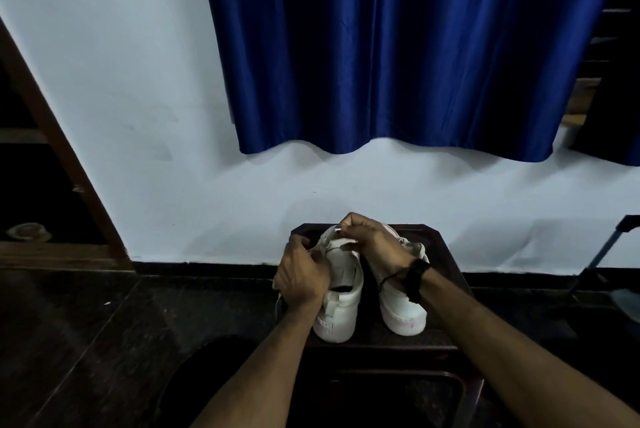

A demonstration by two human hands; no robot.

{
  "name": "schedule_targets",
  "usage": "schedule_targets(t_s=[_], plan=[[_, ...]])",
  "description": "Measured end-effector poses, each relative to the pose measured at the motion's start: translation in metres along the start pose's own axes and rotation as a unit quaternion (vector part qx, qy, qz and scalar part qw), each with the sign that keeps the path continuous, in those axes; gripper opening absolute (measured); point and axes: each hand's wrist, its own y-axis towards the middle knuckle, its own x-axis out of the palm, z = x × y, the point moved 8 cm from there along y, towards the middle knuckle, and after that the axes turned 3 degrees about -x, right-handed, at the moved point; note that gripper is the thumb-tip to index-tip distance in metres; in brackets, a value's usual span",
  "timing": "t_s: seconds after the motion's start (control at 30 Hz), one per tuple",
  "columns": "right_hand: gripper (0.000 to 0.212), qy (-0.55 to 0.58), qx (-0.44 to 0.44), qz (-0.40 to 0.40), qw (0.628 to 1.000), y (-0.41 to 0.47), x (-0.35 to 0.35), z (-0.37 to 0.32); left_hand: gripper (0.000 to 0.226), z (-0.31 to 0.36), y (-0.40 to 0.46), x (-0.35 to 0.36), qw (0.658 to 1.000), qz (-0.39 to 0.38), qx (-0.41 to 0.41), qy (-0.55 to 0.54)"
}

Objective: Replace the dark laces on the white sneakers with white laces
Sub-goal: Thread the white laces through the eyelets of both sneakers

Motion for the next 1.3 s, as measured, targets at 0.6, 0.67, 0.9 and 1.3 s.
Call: schedule_targets(t_s=[0.6, 0.67, 0.9, 1.3], plan=[[0.025, 0.169, 0.033, 0.226, 0.959, -0.012, -0.008, 0.034, 0.038, 0.004, 0.067, -0.041, 0.985, -0.101, -0.007, 0.140], [0.025, 0.072, 0.035, 0.213, 0.974, -0.011, -0.009, 0.038, 0.037, 0.006, 0.059, -0.009, 0.972, -0.172, 0.053, 0.152], [0.041, -0.456, 0.102, 0.103, 0.878, 0.001, -0.008, 0.025, 0.017, 0.009, 0.046, 0.035, 0.947, -0.305, 0.050, 0.086], [0.050, -0.505, 0.149, 0.175, 0.832, 0.000, -0.009, 0.028, 0.009, 0.007, 0.056, 0.019, 0.978, -0.207, 0.010, 0.022]])
